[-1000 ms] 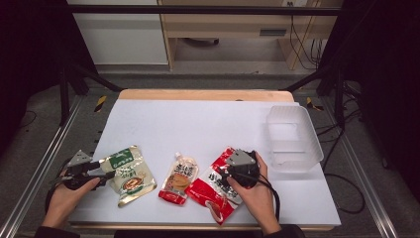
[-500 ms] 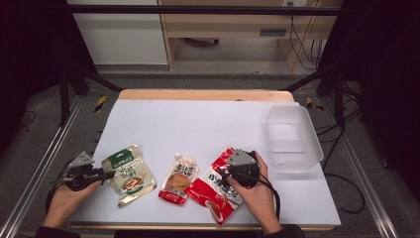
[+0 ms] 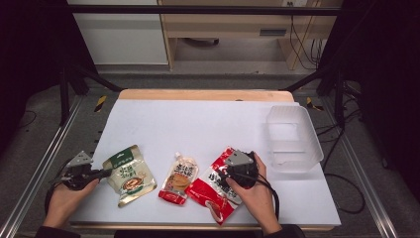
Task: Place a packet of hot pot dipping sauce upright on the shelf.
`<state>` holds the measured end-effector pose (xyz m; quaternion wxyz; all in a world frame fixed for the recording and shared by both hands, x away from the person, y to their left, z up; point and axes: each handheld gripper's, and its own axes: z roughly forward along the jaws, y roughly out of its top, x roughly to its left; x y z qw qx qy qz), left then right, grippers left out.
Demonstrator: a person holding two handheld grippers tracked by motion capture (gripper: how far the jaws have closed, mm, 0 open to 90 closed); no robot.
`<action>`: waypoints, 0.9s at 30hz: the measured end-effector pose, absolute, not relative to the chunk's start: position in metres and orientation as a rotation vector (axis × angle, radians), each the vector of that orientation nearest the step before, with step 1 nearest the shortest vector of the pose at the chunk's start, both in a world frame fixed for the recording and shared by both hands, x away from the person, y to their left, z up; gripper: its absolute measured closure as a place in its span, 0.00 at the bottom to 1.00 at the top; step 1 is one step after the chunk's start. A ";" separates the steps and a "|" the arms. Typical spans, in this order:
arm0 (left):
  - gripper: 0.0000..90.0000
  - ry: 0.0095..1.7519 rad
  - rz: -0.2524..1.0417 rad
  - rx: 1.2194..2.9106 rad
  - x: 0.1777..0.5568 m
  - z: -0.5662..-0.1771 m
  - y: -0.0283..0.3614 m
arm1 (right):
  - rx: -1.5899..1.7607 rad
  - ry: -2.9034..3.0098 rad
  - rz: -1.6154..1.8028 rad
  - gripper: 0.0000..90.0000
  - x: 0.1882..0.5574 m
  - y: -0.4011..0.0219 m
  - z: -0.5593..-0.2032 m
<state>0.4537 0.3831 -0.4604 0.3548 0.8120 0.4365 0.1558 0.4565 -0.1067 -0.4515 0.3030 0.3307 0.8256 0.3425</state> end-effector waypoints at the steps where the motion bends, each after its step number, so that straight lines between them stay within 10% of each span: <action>1: 1.00 1.124 0.406 2.101 0.454 -0.460 0.383 | 0.882 2.188 0.910 0.14 0.457 -0.107 -0.452; 27: 1.00 0.909 0.482 1.985 0.421 -0.399 0.374 | 0.879 2.193 0.904 0.14 0.456 -0.107 -0.452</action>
